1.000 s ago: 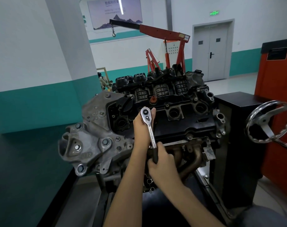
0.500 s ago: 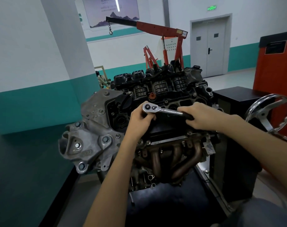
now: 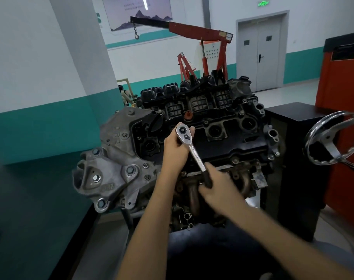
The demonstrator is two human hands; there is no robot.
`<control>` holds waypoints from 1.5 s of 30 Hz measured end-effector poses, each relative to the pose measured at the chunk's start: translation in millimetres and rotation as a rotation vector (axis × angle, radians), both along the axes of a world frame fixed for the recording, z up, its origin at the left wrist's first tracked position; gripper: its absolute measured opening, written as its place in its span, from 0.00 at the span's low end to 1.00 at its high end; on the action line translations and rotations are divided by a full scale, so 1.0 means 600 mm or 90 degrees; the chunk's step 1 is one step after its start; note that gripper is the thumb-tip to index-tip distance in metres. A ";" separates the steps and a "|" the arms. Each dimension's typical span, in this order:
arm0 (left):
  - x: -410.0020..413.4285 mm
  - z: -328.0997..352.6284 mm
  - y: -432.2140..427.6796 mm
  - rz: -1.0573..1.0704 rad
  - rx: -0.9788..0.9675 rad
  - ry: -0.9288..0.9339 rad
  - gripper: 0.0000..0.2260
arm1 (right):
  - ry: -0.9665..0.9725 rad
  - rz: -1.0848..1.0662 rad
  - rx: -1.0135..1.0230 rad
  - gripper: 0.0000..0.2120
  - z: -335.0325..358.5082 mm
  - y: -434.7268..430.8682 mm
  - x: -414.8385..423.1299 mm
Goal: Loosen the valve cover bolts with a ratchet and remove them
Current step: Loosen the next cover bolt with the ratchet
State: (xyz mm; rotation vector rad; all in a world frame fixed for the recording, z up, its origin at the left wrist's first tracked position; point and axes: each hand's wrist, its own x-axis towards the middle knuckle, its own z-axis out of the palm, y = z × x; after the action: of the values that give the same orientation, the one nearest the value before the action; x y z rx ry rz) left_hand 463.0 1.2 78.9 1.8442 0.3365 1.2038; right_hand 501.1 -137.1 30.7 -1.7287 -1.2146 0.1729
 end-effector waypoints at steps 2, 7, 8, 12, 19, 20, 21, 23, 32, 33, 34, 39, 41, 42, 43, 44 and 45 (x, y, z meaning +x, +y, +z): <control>0.003 0.007 0.002 -0.008 0.013 0.020 0.08 | -0.141 0.013 -0.073 0.14 0.040 -0.035 0.077; -0.008 0.016 -0.002 -0.010 0.025 -0.021 0.14 | -0.553 0.002 -0.211 0.14 0.170 -0.025 0.180; -0.009 0.011 -0.003 -0.007 0.006 -0.040 0.15 | -0.576 -0.003 -0.206 0.15 0.176 -0.019 0.180; 0.000 0.000 -0.014 0.018 -0.061 -0.056 0.09 | -0.347 -0.018 -0.121 0.09 0.090 -0.036 0.127; 0.006 0.001 -0.014 0.034 -0.034 -0.085 0.16 | 0.112 -0.003 0.062 0.10 -0.023 0.045 -0.078; 0.003 0.002 -0.012 0.025 -0.037 -0.076 0.17 | 0.096 -0.007 0.052 0.10 -0.020 0.041 -0.067; 0.000 0.003 -0.009 0.016 -0.037 -0.064 0.17 | 0.052 -0.007 0.029 0.11 -0.014 0.030 -0.046; -0.001 0.005 -0.002 0.002 -0.022 -0.032 0.17 | -0.063 0.020 -0.040 0.12 0.009 -0.003 0.018; 0.002 0.009 -0.008 0.035 -0.030 -0.072 0.15 | -0.517 -0.026 -0.217 0.15 0.164 -0.021 0.170; 0.004 0.007 -0.008 0.044 -0.042 -0.082 0.15 | -0.464 -0.024 -0.194 0.12 0.139 -0.025 0.154; 0.006 0.005 -0.010 0.048 -0.049 -0.086 0.16 | -0.390 -0.018 -0.159 0.10 0.109 -0.030 0.132; 0.018 0.008 -0.021 0.065 -0.054 -0.096 0.14 | 0.037 0.004 0.013 0.12 -0.003 0.004 -0.025; 0.016 0.010 -0.019 0.072 -0.039 -0.089 0.15 | 0.109 0.015 0.058 0.09 -0.017 0.031 -0.064; 0.013 0.011 -0.017 0.067 -0.035 -0.082 0.15 | 0.118 0.016 0.064 0.09 -0.016 0.035 -0.067; 0.010 0.012 -0.014 0.055 -0.037 -0.072 0.16 | 0.104 0.015 0.053 0.10 -0.010 0.030 -0.056; 0.008 0.013 -0.009 0.040 -0.042 -0.058 0.16 | 0.066 0.019 0.029 0.11 -0.003 0.020 -0.037; 0.008 0.014 -0.004 0.028 -0.042 -0.039 0.16 | 0.013 0.028 -0.005 0.11 0.008 0.006 -0.010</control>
State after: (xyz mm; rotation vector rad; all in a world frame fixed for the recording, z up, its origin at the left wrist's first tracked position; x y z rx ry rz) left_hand 467.5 -1.1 87.5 1.7477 0.3802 1.2611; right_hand 495.0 -133.7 35.2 -1.7035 -1.2394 0.2221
